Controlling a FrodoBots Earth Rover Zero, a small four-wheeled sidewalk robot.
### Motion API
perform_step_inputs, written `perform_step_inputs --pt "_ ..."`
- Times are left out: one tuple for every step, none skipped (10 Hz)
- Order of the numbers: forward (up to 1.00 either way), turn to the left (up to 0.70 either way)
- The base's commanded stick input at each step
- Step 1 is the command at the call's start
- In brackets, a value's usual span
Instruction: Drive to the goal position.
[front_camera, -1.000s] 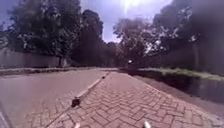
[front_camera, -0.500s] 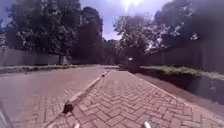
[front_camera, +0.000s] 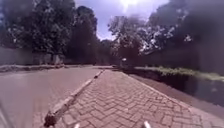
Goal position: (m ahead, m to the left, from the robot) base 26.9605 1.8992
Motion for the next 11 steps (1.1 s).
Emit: perform_step_inputs --pt "0.7 0.0" --pt "0.7 0.0" --pt "0.7 0.0" --pt "0.7 0.0" --pt "0.7 0.0" --pt "0.7 0.0" --pt "0.7 0.0" --pt "0.7 0.0" --pt "0.7 0.0" --pt "0.7 0.0" --pt "0.7 0.0"
